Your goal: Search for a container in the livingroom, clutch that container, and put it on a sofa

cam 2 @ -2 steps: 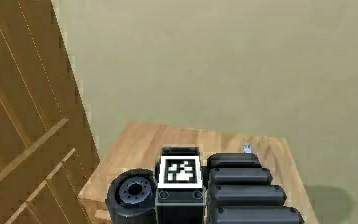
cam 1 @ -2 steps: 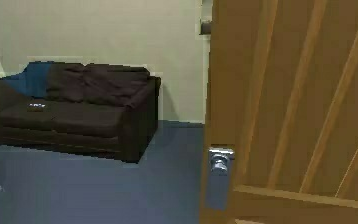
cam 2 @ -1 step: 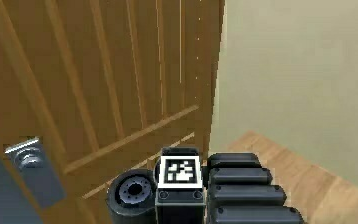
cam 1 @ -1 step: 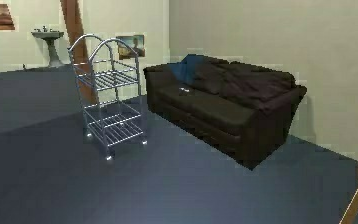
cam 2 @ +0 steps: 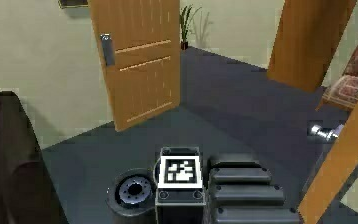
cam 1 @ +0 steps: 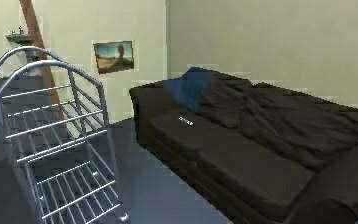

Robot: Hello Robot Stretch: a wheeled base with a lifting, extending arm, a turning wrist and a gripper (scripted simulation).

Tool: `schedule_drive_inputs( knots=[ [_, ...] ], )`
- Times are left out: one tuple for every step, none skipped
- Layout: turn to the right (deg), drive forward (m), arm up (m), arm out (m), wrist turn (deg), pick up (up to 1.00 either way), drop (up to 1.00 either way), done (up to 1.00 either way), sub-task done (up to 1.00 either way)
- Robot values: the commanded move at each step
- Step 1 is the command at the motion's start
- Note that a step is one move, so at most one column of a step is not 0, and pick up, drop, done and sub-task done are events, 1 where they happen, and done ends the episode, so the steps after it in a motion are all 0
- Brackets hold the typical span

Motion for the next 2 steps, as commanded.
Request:
schedule_drive_inputs(
  knots=[
    [0.0,1.00,0.00,0.00,0.0,0.00,0.00,0.00,0.00],
    [-21.0,0.00,0.00,0.00,0.0,0.00,0.00,0.00,0.00]
  ],
)
